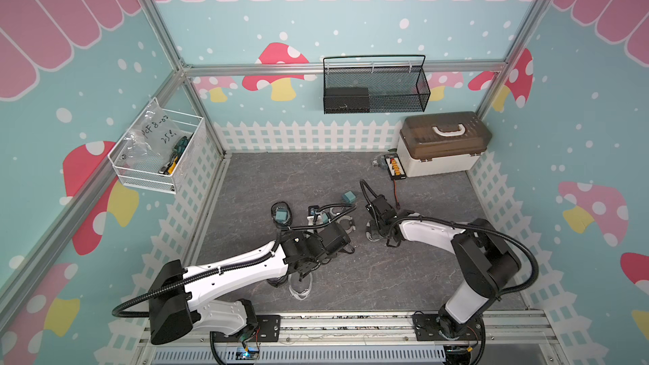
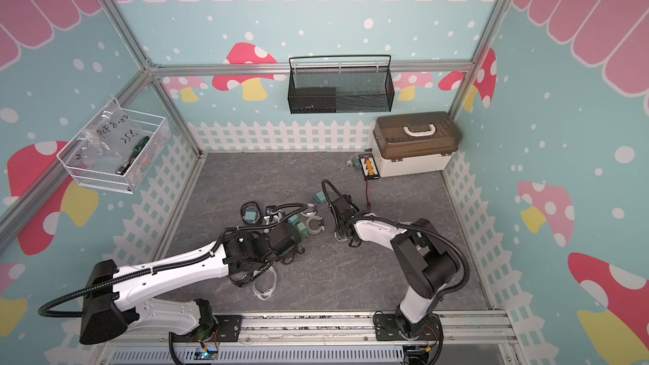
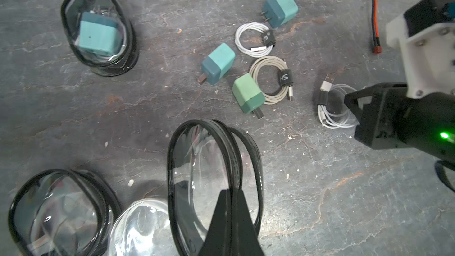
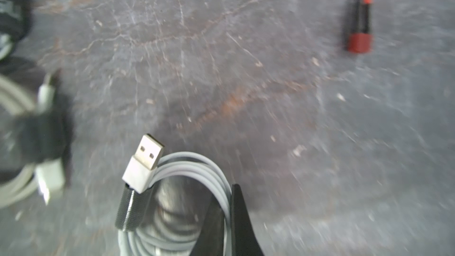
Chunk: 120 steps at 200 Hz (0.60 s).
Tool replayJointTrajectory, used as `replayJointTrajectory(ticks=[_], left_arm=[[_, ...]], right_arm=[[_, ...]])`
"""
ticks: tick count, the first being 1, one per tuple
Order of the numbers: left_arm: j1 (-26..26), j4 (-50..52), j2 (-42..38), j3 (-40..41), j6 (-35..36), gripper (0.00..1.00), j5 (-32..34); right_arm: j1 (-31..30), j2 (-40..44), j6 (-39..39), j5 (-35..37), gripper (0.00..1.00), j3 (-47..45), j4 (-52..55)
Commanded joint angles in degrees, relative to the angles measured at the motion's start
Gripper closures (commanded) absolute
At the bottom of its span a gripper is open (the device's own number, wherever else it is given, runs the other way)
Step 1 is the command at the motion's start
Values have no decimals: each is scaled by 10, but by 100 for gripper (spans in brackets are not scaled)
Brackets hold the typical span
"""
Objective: Pack away charging kits
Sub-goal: Pick up the charging cable from the center of the board.
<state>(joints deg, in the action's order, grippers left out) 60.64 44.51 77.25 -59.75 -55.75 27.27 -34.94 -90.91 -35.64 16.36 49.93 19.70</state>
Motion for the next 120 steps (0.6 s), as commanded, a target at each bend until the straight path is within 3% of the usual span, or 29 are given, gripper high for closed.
replayJointTrajectory(ticks=[1, 28, 55, 120], left_arm=[[-3, -65, 28, -28, 64, 100, -31], [-4, -105, 72, -58, 105, 100, -71], [-4, -131, 105, -83, 130, 100, -107], [-4, -190, 142, -96, 153, 100, -119]], right_arm=[[-1, 101, -18, -6, 100, -37, 16], [-27, 227, -30, -24, 100, -84, 21], [-67, 298, -41, -22, 100, -98, 41], [-110, 292, -63, -44, 100, -100, 30]])
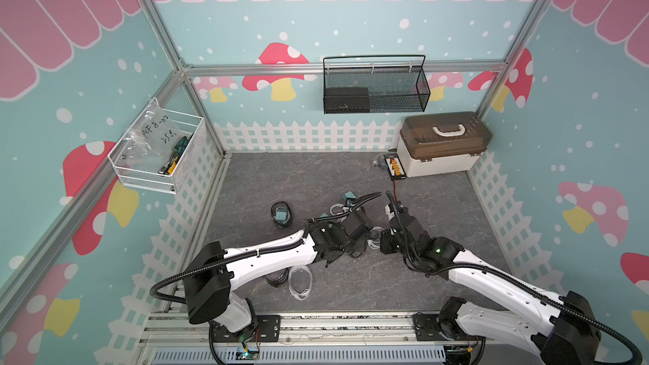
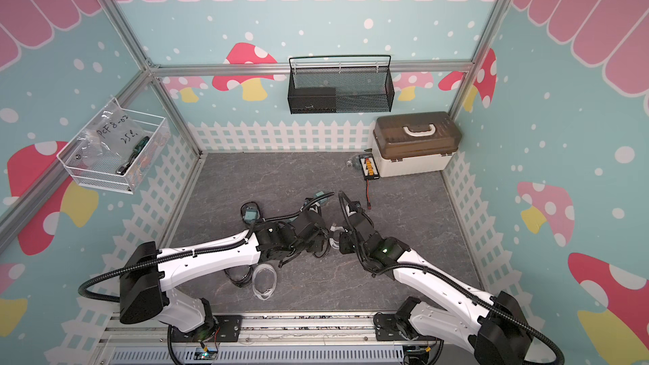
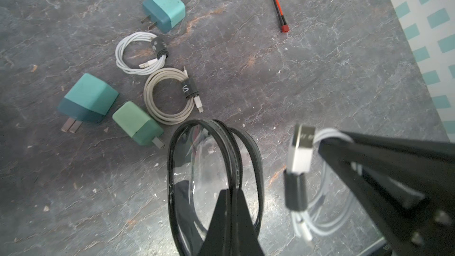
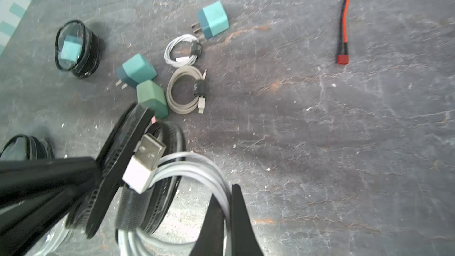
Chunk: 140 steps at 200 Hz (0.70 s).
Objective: Pack away charging kits
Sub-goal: Pick up the charging cable from the center of the board, then place the charging cable in the storage bag.
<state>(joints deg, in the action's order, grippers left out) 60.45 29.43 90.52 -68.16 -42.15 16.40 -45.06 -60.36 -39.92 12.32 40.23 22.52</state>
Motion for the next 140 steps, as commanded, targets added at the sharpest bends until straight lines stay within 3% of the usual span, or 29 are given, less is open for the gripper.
replayJointTrajectory(ticks=[1, 140], left_arm=[[-2, -41, 9, -12, 17, 100, -11], [13, -208, -9, 76, 24, 100, -85]], right_arm=[[-9, -15, -21, -4, 100, -3, 2], [-10, -129, -45, 8, 100, 14, -44]])
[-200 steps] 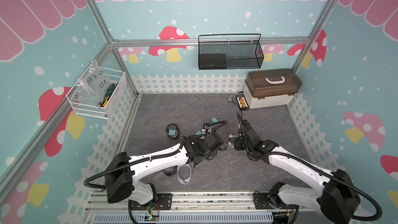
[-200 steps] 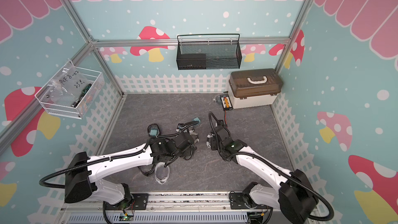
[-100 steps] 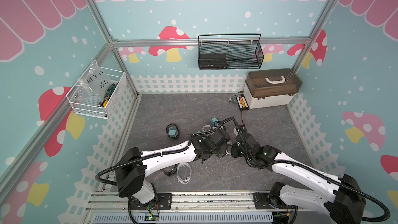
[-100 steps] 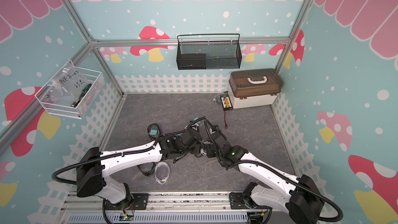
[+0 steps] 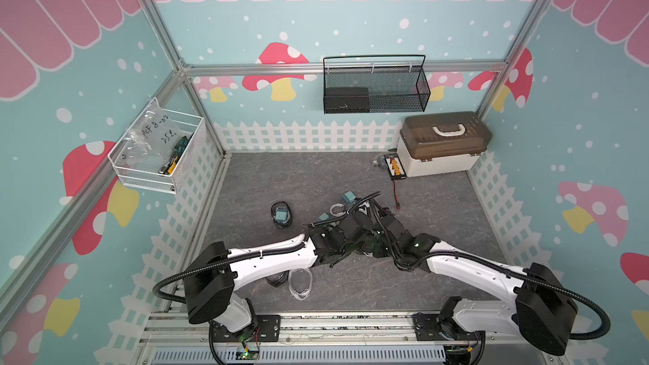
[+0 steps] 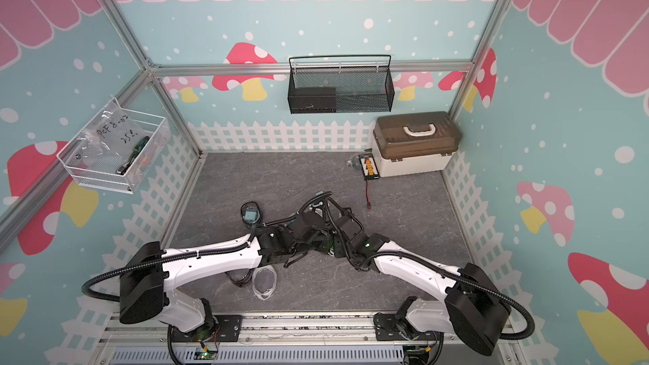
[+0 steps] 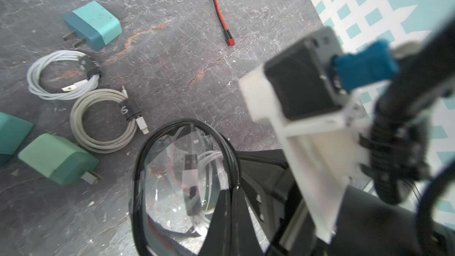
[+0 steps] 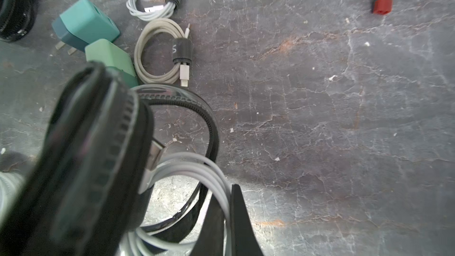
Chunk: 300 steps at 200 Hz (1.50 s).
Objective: Pack away charging kits
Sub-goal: Place the charging cable in the storage bag.
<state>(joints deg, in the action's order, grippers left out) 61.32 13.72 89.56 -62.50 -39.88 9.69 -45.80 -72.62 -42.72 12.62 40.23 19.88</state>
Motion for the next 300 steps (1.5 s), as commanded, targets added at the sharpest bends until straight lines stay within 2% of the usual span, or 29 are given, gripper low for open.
replayJointTrajectory(ticks=[1, 84, 135, 171, 214, 263, 300], left_arm=[[5, -52, 1, 20, 1, 100, -18], [4, -90, 24, 31, -10, 100, -33], [-2, -71, 27, 31, -47, 100, -37], [-4, -60, 15, 35, -73, 100, -44], [-9, -70, 11, 47, -84, 100, -51], [-38, -79, 6, 68, -96, 100, -59], [-56, -62, -20, 88, -105, 100, -48]], right_arm=[[-2, -7, -17, 6, 100, 14, -18], [-2, -9, -26, 33, 100, 8, -39], [-2, -17, -23, 105, 100, 5, -39], [-2, -56, -25, 134, 100, 13, -42], [-2, -91, -26, 113, 100, 21, -69], [-2, -64, -18, 74, 74, 23, -74], [-1, 6, -11, 64, 67, 15, -66]])
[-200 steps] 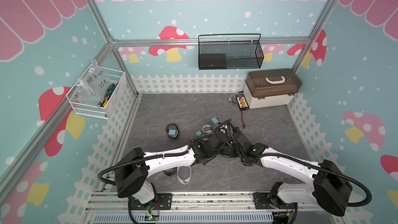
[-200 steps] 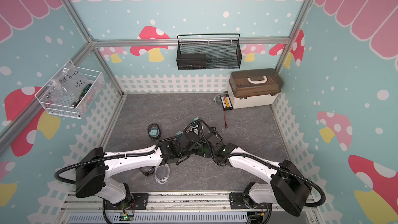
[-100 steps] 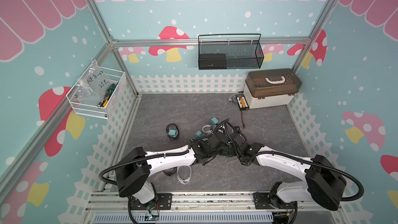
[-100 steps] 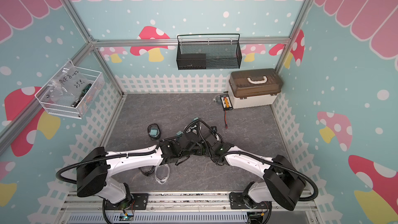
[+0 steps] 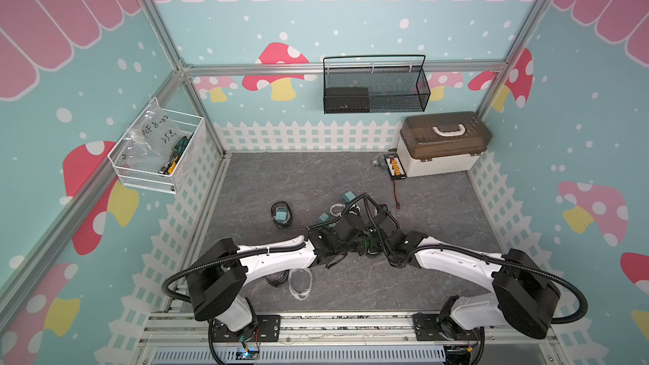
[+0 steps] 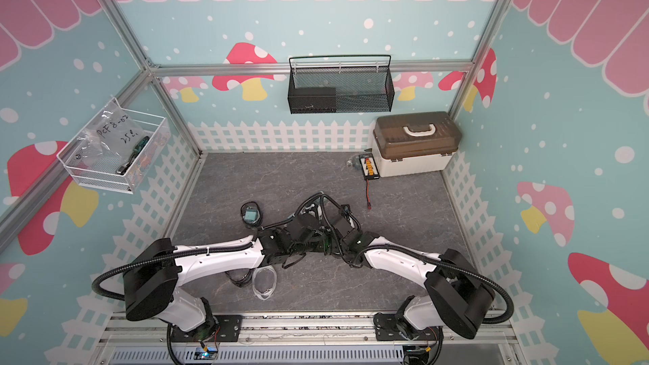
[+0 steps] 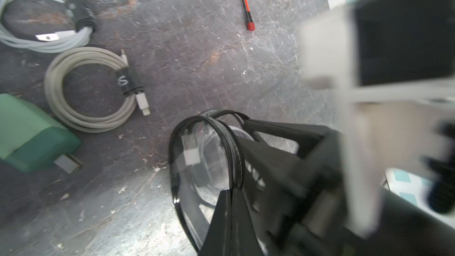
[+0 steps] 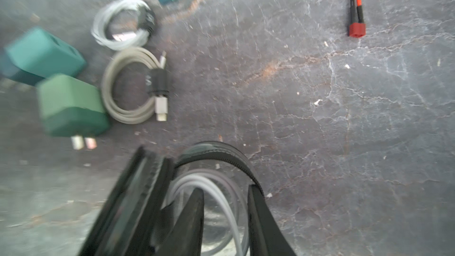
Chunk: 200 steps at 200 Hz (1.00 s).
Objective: Pack away charging kits
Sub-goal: Place the charging cable in the storage bag.
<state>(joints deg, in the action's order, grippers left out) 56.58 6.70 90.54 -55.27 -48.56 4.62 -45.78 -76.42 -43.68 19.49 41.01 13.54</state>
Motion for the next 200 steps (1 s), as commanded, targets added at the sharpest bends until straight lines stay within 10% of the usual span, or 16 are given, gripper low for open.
replayJointTrajectory(ticks=[1, 126, 200], left_arm=[[-10, 9, -31, 16, -18, 100, 4], [-70, 304, -310, 77, -46, 100, 156], [-257, 270, -354, 152, 22, 100, 1]], right_arm=[[-2, 46, -1, -5, 67, 7, -2], [0, 37, 35, -18, 47, 51, -33], [-34, -177, 63, -75, 42, 165, -76]])
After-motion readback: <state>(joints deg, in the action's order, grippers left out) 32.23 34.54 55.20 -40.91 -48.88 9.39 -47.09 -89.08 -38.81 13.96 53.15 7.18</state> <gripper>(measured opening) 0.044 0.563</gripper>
